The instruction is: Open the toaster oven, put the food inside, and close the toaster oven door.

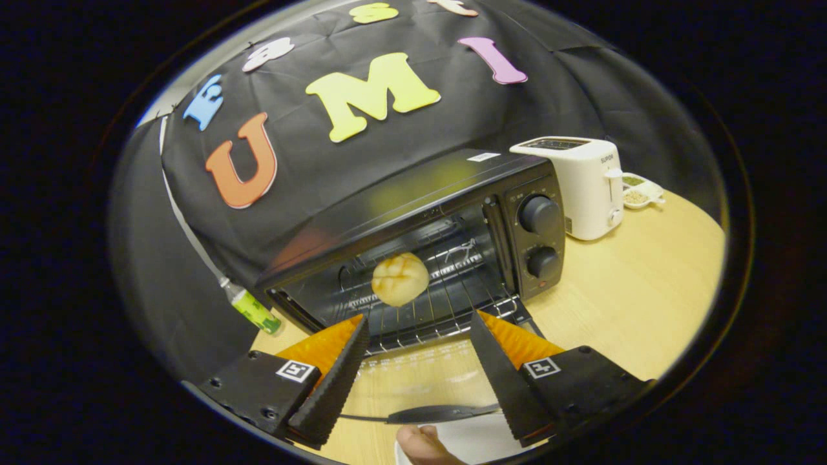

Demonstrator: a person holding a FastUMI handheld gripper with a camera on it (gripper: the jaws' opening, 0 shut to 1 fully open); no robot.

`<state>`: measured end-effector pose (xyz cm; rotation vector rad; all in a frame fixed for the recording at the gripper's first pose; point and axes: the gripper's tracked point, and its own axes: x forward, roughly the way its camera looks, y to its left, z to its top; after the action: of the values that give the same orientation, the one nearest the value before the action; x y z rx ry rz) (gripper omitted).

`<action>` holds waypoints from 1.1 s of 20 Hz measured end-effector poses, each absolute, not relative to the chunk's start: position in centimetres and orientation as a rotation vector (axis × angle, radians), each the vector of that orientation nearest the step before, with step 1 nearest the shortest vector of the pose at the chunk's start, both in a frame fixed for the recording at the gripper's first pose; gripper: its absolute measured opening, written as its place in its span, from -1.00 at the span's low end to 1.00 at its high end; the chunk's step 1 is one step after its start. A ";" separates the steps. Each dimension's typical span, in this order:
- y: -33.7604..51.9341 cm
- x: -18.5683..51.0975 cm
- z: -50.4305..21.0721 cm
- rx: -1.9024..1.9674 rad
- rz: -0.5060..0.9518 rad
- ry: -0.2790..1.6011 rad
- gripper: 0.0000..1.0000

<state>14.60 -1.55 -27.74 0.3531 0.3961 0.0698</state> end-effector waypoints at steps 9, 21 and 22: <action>0.1 7.4 -31.0 0.082 0.050 0.507 1.00; 0.4 5.1 -37.6 0.055 0.031 0.636 1.00; -0.1 5.5 -38.0 0.056 0.017 0.642 1.00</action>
<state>5.51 -0.06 -37.95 0.0564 0.6423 0.0166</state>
